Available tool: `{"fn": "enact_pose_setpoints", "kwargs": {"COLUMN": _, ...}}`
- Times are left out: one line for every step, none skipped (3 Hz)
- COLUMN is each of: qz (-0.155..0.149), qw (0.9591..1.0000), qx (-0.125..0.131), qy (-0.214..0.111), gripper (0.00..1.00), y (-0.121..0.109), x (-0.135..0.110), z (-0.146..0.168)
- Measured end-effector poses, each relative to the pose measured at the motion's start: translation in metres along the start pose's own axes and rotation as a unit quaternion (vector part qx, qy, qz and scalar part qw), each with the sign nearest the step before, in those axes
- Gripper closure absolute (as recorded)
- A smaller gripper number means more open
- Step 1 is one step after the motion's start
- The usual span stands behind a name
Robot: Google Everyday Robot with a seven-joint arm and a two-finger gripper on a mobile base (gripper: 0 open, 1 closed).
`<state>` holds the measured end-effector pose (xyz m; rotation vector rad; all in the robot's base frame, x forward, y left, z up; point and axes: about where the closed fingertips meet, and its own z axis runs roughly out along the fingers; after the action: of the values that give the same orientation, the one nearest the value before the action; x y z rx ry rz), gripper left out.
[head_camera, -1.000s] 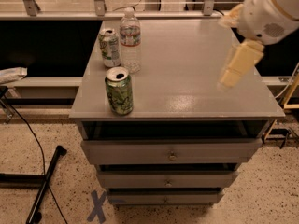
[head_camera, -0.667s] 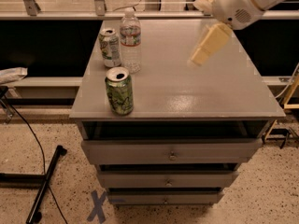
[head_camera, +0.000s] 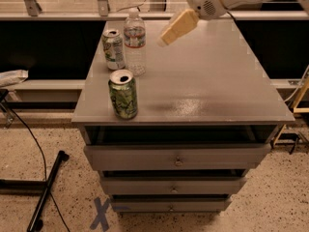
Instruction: Move water bottle near green can
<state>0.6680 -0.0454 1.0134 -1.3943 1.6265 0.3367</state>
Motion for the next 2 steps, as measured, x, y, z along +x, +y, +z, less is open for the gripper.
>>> {"fn": "enact_pose_setpoints", "kwargs": {"qz": 0.046, "qw": 0.9984, "qx": 0.017, "qy": -0.027, "gripper": 0.0, "y": -0.015, "x": 0.003, "z": 0.032}}
{"fn": "enact_pose_setpoints", "kwargs": {"qz": 0.093, "qw": 0.9944, "qx": 0.01, "qy": -0.048, "gripper": 0.0, "y": -0.02, "x": 0.007, "z": 0.066}}
